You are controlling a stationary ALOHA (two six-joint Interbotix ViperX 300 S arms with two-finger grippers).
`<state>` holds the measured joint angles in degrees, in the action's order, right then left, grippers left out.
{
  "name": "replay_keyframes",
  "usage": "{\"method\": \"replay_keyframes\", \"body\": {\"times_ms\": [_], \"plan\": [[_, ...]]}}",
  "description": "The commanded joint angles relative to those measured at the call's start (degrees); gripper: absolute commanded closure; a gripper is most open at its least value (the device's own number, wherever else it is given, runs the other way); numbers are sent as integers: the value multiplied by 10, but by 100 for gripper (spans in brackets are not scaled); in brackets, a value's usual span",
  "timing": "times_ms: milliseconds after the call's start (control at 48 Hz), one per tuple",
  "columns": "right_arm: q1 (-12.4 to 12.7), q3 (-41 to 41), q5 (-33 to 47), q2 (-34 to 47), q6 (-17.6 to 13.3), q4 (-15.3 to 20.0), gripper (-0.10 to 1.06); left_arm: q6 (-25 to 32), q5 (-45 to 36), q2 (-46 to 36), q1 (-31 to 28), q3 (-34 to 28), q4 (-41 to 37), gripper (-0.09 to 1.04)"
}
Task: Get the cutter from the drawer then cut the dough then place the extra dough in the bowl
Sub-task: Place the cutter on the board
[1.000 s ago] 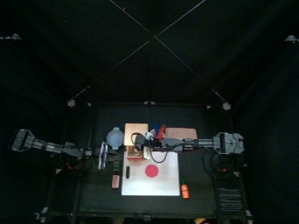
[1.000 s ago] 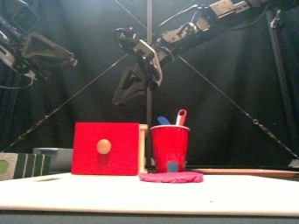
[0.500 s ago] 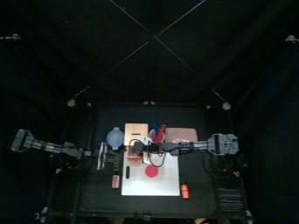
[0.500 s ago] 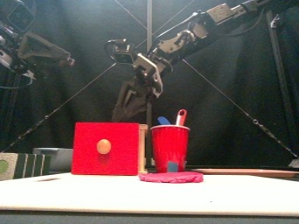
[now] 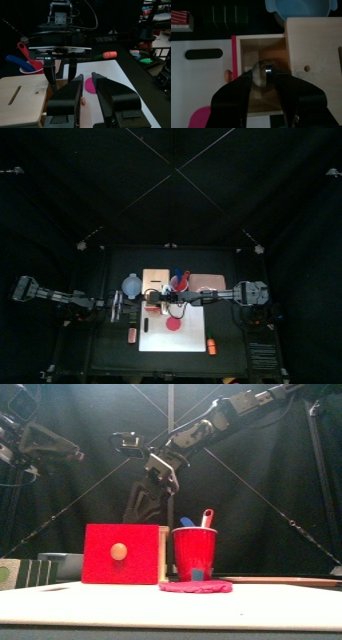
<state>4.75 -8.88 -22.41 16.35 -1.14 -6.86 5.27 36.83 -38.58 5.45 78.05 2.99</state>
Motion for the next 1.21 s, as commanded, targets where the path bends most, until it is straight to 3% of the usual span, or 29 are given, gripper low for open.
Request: {"method": "replay_keyframes", "body": {"times_ms": [21, 479, 1208], "plan": [[3, 16, 1, -11, -3, -2, 18, 0, 2, 1, -2, -6, 0, 30], [4, 26, -4, 11, -9, -53, 17, -4, 0, 1, 4, -3, 2, 30], [14, 28, -18, 37, -9, -44, 19, -4, -4, 1, 4, 4, 7, 30]]}}
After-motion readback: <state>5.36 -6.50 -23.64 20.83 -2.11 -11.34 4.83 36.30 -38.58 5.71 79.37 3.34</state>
